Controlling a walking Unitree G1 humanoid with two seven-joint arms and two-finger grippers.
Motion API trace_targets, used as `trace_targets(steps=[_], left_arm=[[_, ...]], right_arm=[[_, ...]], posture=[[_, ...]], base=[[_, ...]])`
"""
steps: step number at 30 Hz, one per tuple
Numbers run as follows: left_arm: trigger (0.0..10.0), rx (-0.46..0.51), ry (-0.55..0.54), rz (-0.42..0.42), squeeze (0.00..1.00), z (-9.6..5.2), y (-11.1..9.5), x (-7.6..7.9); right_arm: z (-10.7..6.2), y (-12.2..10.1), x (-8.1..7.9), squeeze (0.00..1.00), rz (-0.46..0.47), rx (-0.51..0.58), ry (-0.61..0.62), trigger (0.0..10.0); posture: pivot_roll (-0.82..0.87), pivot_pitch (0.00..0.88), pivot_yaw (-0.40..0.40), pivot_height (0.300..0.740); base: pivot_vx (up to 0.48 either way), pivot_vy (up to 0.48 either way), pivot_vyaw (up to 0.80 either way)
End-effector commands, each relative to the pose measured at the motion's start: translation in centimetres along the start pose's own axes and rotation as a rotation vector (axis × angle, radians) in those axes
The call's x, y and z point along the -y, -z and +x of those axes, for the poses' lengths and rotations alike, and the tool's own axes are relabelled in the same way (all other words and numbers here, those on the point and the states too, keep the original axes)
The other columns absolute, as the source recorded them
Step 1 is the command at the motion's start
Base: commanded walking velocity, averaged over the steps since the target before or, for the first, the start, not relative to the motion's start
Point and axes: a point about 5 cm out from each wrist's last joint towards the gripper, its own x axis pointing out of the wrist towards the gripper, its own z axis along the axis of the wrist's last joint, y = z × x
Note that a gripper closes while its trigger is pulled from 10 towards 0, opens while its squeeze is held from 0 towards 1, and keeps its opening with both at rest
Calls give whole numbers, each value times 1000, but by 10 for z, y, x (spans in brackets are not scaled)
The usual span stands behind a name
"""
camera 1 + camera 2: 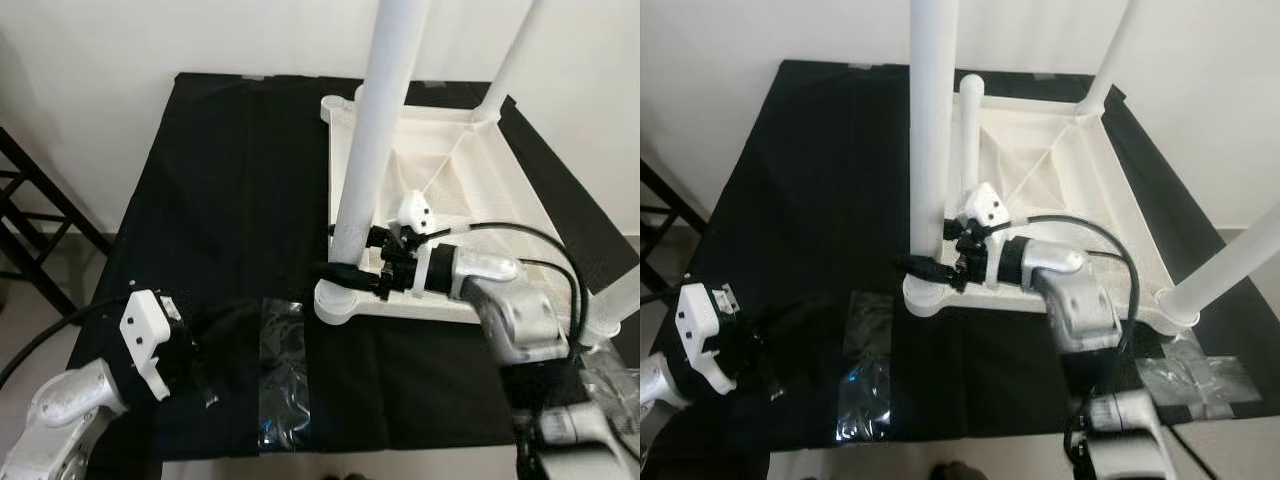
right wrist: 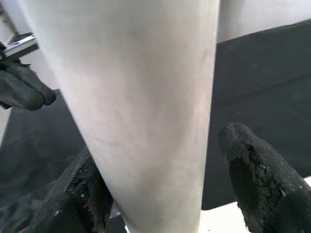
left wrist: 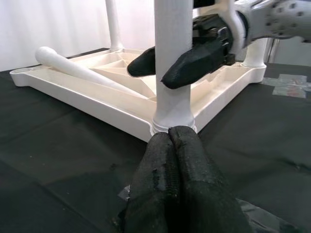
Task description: Building children table
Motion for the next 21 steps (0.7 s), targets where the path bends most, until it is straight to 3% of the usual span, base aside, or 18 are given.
trace_targets(steps=[1, 2, 4, 5, 10, 15, 20, 21], left_arm=[[10000, -10, 3, -13, 0, -1, 2, 2], [10000, -11, 4, -14, 0, 0, 2, 3], [10000, -11, 5, -14, 0, 0, 2, 3], [10000, -12, 5, -15, 0, 0, 2, 4], [10000, -12, 5, -15, 0, 0, 1, 5], [10000, -10, 5, -15, 0, 0, 1, 5], [10000, -5, 1, -14, 0, 0, 0, 4], [10000, -4, 1, -13, 0, -1, -1, 3]], right_arm=[[-3, 2, 7, 0, 13, -2, 7, 10000], [-2, 3, 16, 0, 24, -6, 27, 3725], [-2, 3, 21, 0, 30, -10, 37, 3725], [-2, 1, 25, 0, 28, -3, 36, 0], [-3, -6, 32, 0, 40, 59, 2, 0], [-9, -1, 30, 0, 42, 54, -14, 0], [-19, 20, 10, 0, 67, 23, -25, 0], [-15, 34, -1, 0, 71, -38, 55, 0]], posture=[[113, 132, -97, 740], [119, 132, -97, 740], [119, 132, -97, 740], [124, 134, -101, 740], [125, 136, -101, 740], [119, 140, -105, 740], [104, 153, -109, 740], [98, 163, -116, 740]], base=[[0, 0, 0], [0, 0, 0], [0, 0, 0], [0, 0, 0], [0, 0, 0], [0, 0, 0], [0, 0, 0], [0, 0, 0]])
